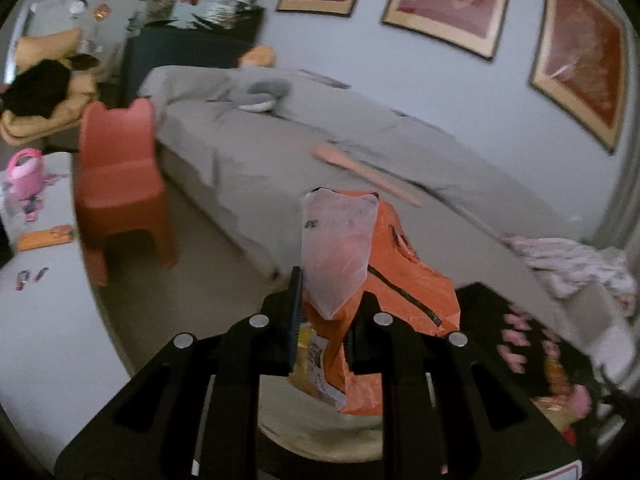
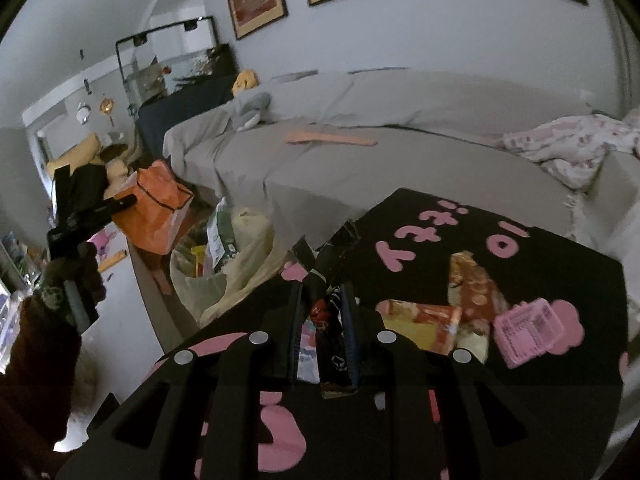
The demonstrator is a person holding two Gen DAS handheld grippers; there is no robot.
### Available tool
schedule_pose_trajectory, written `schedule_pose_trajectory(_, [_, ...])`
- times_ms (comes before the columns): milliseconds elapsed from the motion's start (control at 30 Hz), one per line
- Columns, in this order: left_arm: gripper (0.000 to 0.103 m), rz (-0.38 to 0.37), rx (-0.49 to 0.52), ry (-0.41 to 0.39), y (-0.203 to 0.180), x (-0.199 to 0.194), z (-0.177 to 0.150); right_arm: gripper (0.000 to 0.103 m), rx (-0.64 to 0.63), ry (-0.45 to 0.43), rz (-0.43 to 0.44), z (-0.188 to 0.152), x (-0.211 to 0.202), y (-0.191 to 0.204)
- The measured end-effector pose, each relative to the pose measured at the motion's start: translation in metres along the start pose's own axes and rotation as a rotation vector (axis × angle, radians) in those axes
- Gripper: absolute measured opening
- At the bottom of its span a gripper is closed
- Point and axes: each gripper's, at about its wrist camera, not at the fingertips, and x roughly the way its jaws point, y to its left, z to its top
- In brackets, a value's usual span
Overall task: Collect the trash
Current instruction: 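Lift and carry both held items over the plastic trash bag, then open both tools to drop the orange bag and wrapper into the trash bag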
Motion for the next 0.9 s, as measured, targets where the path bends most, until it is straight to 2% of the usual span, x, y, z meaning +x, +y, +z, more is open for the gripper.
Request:
schedule_pose_trajectory(33, [0.016,0.024,0.009,0.011,0.002,0.011,-0.003,0.019,-0.006,0.013,0.007,0.003,0.009,0.001])
schedule_pose_trajectory(133, [0.016,0.036,0.030,0.059,-0.002,0.041,-0.013,0.019,-0.034,0.046,0.020,0.015,0.032,0.006])
schedule_pose_trajectory(267, [0.016,-0.025,0.032,0.177,-0.014,0.086,-0.032,0.019,-0.065,0.066,0.029,0.033,0.055,0.011])
schedule_pose_trajectory(367, [0.017,-0.041,0.023,0.245,-0.017,0.110,-0.044,0.019,-0.062,0.085,0.062,0.049,0.071,0.015])
schedule_pose_trajectory(467, [0.019,-0.057,0.015,0.283,-0.016,0.122,-0.051,0.019,-0.092,0.100,0.096,0.067,0.093,0.030])
schedule_pose_trajectory(500, [0.021,-0.069,0.006,0.286,-0.014,0.123,-0.052,0.019,-0.108,0.103,0.105,0.072,0.100,0.037])
schedule_pose_trajectory(567, [0.038,-0.096,-0.032,0.281,-0.002,0.117,-0.047,0.019,-0.134,0.111,0.147,0.085,0.120,0.057])
schedule_pose_trajectory(667, [0.050,-0.093,-0.093,0.226,0.017,0.096,-0.035,0.019,-0.150,0.132,0.242,0.102,0.154,0.091])
schedule_pose_trajectory(767, [0.057,-0.041,-0.152,0.150,0.040,0.068,-0.024,0.019,-0.192,0.149,0.323,0.109,0.196,0.133])
schedule_pose_trajectory(900, [0.057,0.012,-0.203,0.110,0.061,0.046,-0.023,0.019,-0.202,0.221,0.356,0.105,0.262,0.170])
